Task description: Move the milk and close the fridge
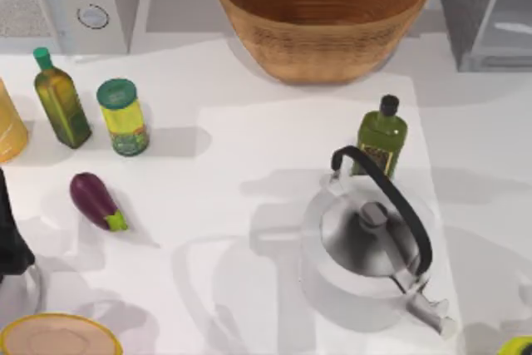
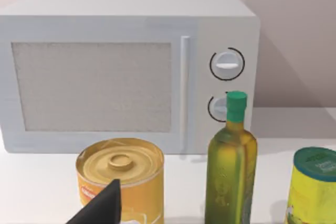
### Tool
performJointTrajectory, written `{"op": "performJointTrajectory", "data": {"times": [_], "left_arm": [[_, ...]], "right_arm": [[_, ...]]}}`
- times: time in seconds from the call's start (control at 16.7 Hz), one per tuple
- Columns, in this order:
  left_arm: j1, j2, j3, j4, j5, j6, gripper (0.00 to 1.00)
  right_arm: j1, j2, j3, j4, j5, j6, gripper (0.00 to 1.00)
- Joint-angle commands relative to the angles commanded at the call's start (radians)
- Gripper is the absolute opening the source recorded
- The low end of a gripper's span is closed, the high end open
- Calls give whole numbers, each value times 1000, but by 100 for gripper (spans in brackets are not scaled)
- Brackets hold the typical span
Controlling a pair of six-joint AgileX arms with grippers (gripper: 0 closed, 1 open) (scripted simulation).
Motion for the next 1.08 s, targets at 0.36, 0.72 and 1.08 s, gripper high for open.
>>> {"op": "performJointTrajectory", "data": {"times": [0.36,0.72,1.08], "left_arm": [[0,0,0,0,0,0,100],[0,0,0,0,0,0,100],[0,0,0,0,0,0,100]], "right_arm": [[-492,541,147,6,-312,-617,100],[-988,1144,274,-21,-576,-1242,100],[-1318,1561,409,-18,-715,-1566,100]]}}
